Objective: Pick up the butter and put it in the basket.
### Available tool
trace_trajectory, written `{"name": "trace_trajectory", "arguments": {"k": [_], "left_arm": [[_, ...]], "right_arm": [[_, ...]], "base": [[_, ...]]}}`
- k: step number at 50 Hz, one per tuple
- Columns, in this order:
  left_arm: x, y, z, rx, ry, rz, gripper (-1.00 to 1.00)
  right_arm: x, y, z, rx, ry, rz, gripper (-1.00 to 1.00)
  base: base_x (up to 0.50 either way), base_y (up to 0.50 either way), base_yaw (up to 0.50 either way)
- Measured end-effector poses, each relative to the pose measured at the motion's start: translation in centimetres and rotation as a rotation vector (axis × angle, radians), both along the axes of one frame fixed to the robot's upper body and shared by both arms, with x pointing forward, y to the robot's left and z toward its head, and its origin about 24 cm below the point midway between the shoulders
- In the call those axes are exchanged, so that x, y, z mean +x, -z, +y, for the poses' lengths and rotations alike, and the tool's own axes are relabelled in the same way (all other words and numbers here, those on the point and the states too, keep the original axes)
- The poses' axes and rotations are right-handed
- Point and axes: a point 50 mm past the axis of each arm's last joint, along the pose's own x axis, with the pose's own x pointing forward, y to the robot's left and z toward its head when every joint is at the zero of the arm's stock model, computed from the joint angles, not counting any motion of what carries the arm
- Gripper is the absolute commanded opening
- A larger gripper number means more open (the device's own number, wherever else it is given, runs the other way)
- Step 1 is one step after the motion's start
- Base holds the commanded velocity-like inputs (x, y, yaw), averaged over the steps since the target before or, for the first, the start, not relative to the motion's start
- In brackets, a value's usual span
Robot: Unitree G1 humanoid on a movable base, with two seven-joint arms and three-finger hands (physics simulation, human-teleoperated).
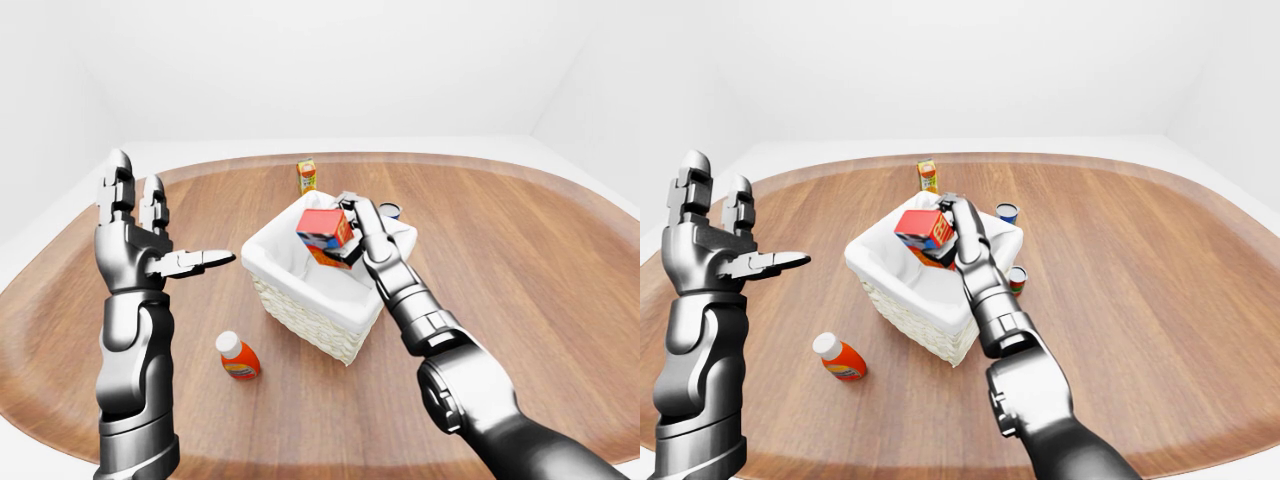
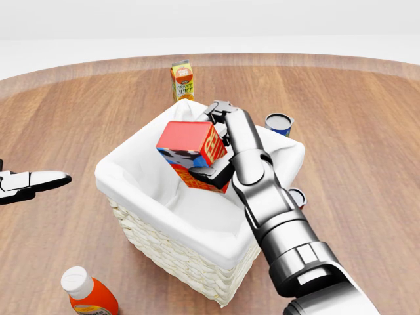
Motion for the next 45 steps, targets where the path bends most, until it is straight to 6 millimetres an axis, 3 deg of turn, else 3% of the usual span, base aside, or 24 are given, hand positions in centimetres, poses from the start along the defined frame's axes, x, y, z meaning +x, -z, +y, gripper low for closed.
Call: {"name": "trace_trajectory", "arguments": {"k": [23,40,44,45], "left_arm": [[0.2,0.2,-0.1,-0.004,0.003,0.008,1.00],[0.3,0.4,0.0,-0.006,0.004,0.018,1.00],[0.3,0.5,0.0,-0.006,0.004,0.021,1.00],[0.3,0.5,0.0,-0.006,0.004,0.022,1.00]], "right_arm": [[-0.2,2.3,0.2,-0.022,0.025,0.107,-1.00],[-0.2,2.7,0.3,-0.025,0.045,0.147,-1.00],[-0.2,2.8,0.3,-0.025,0.048,0.153,-0.95],[-0.2,2.8,0.3,-0.024,0.049,0.155,-0.81]], "base": [[0.00,0.00,0.00],[0.00,0.00,0.00],[0.00,0.00,0.00],[0.00,0.00,0.00]]}}
